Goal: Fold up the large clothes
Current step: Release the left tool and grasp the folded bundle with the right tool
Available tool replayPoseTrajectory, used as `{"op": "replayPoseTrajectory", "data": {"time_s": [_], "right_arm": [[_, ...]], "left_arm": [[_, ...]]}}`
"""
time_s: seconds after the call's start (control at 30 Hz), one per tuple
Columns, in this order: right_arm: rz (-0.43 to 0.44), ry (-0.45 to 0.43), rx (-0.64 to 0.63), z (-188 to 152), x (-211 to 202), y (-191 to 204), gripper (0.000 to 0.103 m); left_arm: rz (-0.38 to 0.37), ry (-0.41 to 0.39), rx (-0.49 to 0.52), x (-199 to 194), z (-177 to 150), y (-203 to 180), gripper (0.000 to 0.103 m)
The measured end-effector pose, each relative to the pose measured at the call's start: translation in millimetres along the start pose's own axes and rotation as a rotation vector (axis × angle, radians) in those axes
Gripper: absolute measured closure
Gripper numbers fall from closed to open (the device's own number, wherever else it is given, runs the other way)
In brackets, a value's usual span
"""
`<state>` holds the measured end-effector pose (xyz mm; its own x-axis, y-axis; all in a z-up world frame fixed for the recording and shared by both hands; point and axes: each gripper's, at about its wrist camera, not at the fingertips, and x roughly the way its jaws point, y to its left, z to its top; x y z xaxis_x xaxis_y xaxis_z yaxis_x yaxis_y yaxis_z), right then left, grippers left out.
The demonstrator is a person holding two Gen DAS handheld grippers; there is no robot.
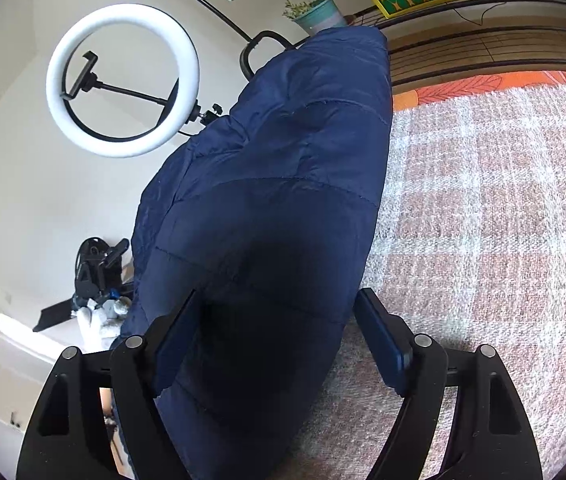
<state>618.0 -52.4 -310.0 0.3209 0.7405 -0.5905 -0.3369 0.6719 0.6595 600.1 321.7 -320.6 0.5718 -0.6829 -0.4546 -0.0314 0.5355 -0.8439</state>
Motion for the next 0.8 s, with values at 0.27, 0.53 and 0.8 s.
{"op": "replayPoseTrajectory", "data": {"time_s": [0.27,0.53,0.8], "right_arm": [[-0.011,0.01,-0.02,3.0,5.3,4.4,0.022],[-0.028,0.01,-0.037,11.8,25.1,16.3,0.025],[-0.074,-0.005,-0.028,10.8,26.1,18.5,0.045]], "left_arm": [[0.069,0.034,0.013,21.7,12.8,-11.7,0.016],[0.196,0.043,0.068,34.7,13.6,-25.6,0.031],[0.262,0.008,0.158,41.4,0.5,-46.9,0.069]]}}
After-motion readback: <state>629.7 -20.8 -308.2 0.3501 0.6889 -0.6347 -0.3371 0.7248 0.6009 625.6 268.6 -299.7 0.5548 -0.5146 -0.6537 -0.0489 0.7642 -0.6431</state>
